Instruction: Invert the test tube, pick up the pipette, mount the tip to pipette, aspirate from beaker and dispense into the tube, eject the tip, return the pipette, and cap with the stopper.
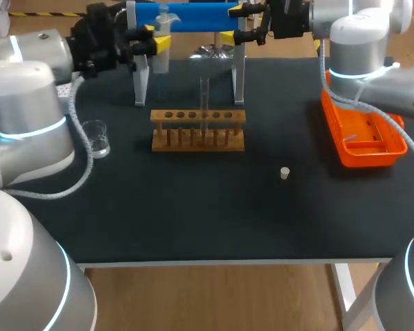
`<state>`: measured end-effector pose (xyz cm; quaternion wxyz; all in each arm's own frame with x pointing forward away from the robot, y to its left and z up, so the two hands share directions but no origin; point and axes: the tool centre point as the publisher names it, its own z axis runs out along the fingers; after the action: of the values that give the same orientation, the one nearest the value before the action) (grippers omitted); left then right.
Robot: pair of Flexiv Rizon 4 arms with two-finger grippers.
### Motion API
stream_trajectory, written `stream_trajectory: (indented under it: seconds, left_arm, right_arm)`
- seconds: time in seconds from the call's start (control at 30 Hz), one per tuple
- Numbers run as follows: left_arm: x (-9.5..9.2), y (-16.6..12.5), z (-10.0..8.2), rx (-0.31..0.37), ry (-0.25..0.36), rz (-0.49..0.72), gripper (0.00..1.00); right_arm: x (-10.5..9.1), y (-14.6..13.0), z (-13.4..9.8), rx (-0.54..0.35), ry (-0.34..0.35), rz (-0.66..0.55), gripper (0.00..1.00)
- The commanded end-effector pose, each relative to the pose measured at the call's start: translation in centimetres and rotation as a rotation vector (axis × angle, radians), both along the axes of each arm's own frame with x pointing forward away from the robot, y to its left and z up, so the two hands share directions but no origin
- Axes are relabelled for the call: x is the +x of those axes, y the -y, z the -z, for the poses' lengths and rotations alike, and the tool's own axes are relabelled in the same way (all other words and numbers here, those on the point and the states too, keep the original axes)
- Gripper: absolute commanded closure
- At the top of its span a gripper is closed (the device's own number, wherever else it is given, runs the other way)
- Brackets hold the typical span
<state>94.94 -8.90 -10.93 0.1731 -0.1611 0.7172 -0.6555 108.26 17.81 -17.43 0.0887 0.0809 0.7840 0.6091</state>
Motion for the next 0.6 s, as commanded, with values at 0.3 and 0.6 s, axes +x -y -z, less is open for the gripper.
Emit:
stream_trajectory:
  seconds: [0.3, 0.6]
  left_arm:
    - [5.8, -4.9, 0.7, 0.003, -0.001, -0.153, 1.00]
    - [9.7, -6.9, 1.5, -0.017, -0.021, -0.309, 1.00]
  right_arm:
    - [-0.1, 0.0, 0.0, -0.002, 0.000, 0.001, 0.00]
    - [-0.1, 0.0, 0.0, -0.002, 0.000, 0.001, 0.00]
